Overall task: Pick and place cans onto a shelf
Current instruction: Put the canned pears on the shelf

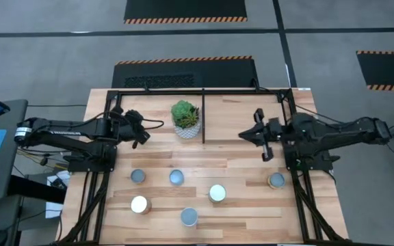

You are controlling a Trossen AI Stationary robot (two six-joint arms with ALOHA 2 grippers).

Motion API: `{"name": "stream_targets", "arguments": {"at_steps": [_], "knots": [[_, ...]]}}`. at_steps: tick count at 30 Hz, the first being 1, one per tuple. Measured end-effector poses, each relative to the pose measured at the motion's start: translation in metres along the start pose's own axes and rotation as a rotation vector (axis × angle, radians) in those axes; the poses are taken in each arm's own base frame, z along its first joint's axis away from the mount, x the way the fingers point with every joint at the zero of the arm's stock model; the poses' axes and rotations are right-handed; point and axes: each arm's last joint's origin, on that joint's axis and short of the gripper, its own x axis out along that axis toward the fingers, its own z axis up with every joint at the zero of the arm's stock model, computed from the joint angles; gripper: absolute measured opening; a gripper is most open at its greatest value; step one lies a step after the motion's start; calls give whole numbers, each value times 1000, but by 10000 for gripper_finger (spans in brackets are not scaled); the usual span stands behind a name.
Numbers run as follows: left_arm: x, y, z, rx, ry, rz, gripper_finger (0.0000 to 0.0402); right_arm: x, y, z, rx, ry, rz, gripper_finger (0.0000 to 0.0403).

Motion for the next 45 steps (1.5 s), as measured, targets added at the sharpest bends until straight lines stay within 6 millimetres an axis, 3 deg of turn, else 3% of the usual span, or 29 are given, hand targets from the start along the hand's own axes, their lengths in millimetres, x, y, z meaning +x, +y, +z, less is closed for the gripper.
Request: {"name": "stream_targets", "arguments": {"at_steps": [4,8,16,23,27,37,45], "knots": [[2,1,-2,-32,70,-70,91,19,4,14,-11,247,22,44],[2,0,-2,-33,77,-79,91,30,8,16,11,440,39,44],[2,1,-2,-30,80,-79,91,57,36,-27,157,721,194,44],[2,1,-2,-16,79,-79,91,88,84,-62,185,750,333,44],[2,1,-2,21,78,-81,91,103,107,-67,166,736,382,44],[2,0,-2,27,75,-82,91,155,141,-90,192,890,331,44],[2,0,-2,34,75,-82,91,172,164,-114,158,980,340,43]]}}
